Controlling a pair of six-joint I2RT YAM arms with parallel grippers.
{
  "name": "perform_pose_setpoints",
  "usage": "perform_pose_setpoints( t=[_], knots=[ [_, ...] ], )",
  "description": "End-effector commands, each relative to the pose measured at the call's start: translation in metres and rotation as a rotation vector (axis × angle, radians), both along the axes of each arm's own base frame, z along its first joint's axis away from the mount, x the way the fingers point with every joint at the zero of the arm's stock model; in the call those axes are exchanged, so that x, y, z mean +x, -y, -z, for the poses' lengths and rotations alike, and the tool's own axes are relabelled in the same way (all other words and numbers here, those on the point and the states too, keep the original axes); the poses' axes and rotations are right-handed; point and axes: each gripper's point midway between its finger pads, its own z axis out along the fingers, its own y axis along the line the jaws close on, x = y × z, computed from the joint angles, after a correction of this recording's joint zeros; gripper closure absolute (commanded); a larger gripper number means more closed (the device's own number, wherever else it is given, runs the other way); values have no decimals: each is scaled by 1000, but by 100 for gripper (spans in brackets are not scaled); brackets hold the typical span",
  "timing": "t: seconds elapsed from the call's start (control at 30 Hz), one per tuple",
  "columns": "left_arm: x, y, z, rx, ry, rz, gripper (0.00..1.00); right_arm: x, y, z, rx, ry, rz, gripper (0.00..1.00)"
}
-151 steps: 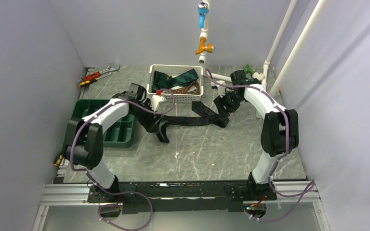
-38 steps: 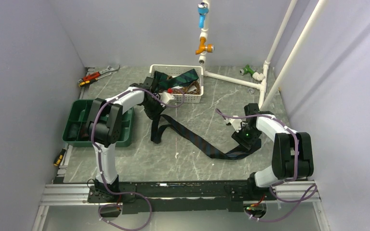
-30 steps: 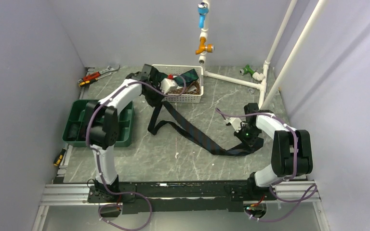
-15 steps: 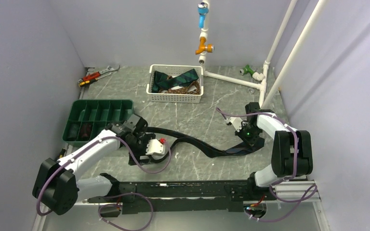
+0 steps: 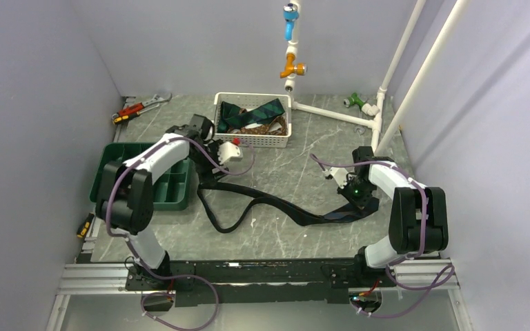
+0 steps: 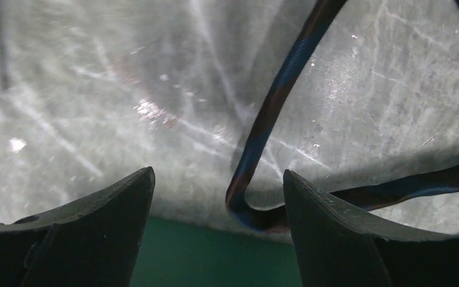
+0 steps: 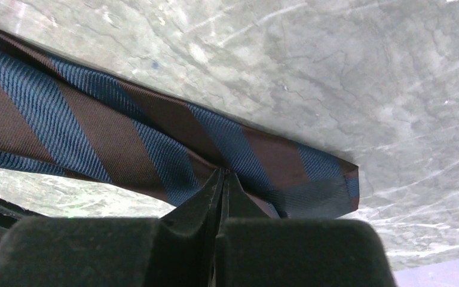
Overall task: Roll the ties
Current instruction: Flatten out the tie at the center of the board.
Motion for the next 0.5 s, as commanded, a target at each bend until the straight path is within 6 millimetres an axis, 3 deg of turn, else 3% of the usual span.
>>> perform_pose_setpoints(
  t=[0.0, 0.1, 0.17, 0.23, 0.27, 0.37, 0.47],
  knots=[
    [-13, 3, 29, 108, -25, 126, 15, 7, 7, -10, -6, 34, 23, 100],
    [-21, -1, 51, 192, -27, 167, 18, 4, 7, -7, -2, 26, 30, 100],
    [-24, -5, 61, 235, -33, 182, 25, 2, 7, -4, -5, 27, 33, 100],
    [-26, -6, 67, 253, -40, 184, 42, 2, 10, 1, -21, 31, 38, 100],
    [-23, -4, 68, 255, -34, 178, 57, 4, 12, 3, -31, 36, 45, 100],
    [2, 4, 58, 239, 20, 112, 97, 16, 17, 6, -62, 56, 80, 100],
    [39, 19, 28, 182, 94, 32, 100, 26, 28, 7, -114, 72, 105, 100]
  ],
)
